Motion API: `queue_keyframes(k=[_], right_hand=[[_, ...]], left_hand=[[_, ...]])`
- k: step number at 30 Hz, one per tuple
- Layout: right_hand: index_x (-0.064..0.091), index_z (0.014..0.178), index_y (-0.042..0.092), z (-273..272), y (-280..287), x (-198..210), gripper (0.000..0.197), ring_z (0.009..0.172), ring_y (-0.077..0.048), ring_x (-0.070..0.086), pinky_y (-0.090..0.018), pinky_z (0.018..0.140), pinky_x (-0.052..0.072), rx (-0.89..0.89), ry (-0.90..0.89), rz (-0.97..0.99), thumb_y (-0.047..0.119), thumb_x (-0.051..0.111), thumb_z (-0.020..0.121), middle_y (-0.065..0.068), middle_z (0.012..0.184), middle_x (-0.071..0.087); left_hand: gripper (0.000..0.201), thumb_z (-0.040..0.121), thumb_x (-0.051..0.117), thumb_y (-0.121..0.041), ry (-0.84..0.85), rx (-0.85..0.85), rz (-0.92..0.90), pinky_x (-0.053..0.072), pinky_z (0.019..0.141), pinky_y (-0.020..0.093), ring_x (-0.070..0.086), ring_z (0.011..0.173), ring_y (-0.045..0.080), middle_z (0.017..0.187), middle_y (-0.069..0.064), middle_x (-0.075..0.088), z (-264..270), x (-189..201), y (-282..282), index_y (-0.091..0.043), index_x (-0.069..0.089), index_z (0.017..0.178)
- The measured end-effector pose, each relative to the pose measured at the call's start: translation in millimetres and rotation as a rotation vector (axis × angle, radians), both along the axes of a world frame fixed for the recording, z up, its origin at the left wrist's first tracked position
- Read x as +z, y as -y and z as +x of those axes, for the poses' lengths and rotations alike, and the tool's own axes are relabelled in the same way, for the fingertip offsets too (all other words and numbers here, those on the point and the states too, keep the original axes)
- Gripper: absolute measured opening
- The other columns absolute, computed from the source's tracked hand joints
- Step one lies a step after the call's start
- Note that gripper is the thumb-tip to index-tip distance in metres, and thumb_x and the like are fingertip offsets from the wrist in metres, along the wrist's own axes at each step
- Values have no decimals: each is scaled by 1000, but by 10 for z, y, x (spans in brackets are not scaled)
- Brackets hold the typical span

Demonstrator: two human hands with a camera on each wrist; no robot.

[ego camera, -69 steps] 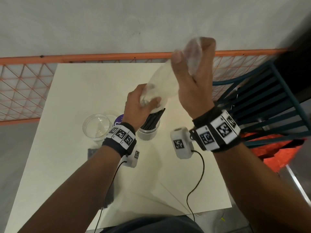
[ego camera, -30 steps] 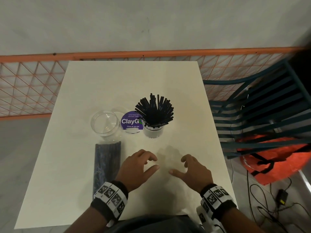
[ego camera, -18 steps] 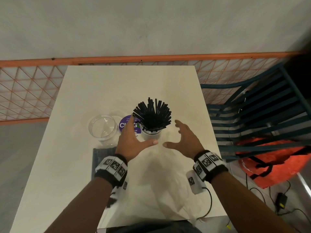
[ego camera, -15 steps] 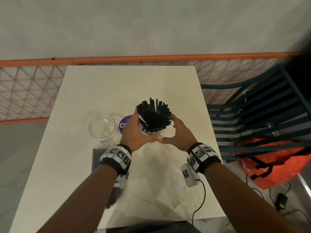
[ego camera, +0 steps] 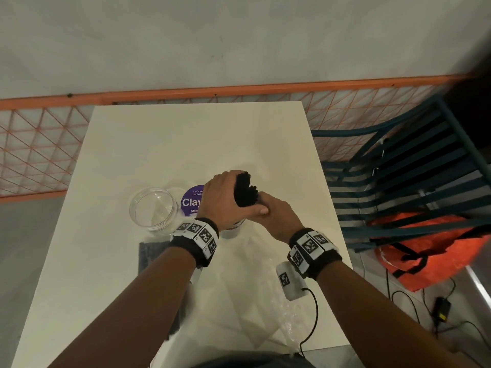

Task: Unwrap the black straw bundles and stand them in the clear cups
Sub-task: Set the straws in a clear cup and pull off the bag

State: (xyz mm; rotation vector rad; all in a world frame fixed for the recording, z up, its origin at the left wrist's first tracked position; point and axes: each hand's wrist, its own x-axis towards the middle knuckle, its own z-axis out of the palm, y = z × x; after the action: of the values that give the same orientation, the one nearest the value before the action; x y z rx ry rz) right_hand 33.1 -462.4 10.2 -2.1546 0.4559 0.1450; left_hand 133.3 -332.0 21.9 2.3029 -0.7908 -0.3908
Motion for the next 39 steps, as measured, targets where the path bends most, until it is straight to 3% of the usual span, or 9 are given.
queue_keyframes(k=[3,10,15,19,22,24,27,33,39], right_hand=[[62,111,15,-2,-5,27,30,89,-16,56,-28,77,42,-28,24,4,28,69,85,-3,102,62],[45,136,23,-84,74,139,54,94,-17,63,-25,84,47,44,-64,13,8,58,86,-1,121,65],[42,140,21,-86,52,233,56,110,-18,58,-41,101,46,-124,85,-31,0,46,88,-1,133,54],[32,147,26,31,-36,469,57,139,-16,35,-35,114,33,-50,263,-147,21,48,92,2,153,35],[28,148,31,161,-166,517,57,147,-24,20,-39,118,19,203,300,-512,46,43,95,0,159,27],[31,146,29,235,-184,423,58,144,-30,26,-44,115,26,215,218,-564,53,42,94,-3,157,30],[41,138,22,285,-113,289,51,125,-30,48,-46,99,47,118,130,-378,48,47,95,-3,142,42],[45,134,20,223,-100,201,54,119,-21,49,-36,95,49,57,214,-274,52,53,91,-4,130,50],[53,121,18,248,-103,239,59,95,-20,64,-34,78,55,-21,190,-432,65,51,85,0,125,55]], left_hand=[[86,52,78,-72,-67,32,-58,51,96,45,62,107,20,114,-4,67,-17,-33,54,-28,53,121],[89,54,85,-66,-28,-38,-21,45,103,46,61,107,23,115,-2,69,-7,-46,-14,-37,44,128],[88,49,78,-73,-88,-6,-77,54,92,47,68,100,22,108,-3,72,38,-156,-88,-37,46,122],[68,65,64,-65,123,-42,16,49,96,49,68,101,25,105,-2,73,15,-147,9,-24,58,118],[60,82,59,-47,157,-123,204,25,118,55,48,134,25,138,1,59,27,-121,89,-22,51,135],[62,88,60,-44,183,-173,276,16,121,55,35,144,23,150,-1,47,28,-130,107,-25,43,144],[76,78,66,-56,116,-134,287,14,121,58,27,149,25,151,-9,45,28,-183,83,-32,38,144],[67,78,66,-53,52,-59,277,10,120,62,20,150,25,145,-14,51,-11,-226,71,-36,44,138],[64,79,71,-49,15,-15,274,8,120,62,21,149,25,147,-10,50,-21,-149,87,-33,49,137]])
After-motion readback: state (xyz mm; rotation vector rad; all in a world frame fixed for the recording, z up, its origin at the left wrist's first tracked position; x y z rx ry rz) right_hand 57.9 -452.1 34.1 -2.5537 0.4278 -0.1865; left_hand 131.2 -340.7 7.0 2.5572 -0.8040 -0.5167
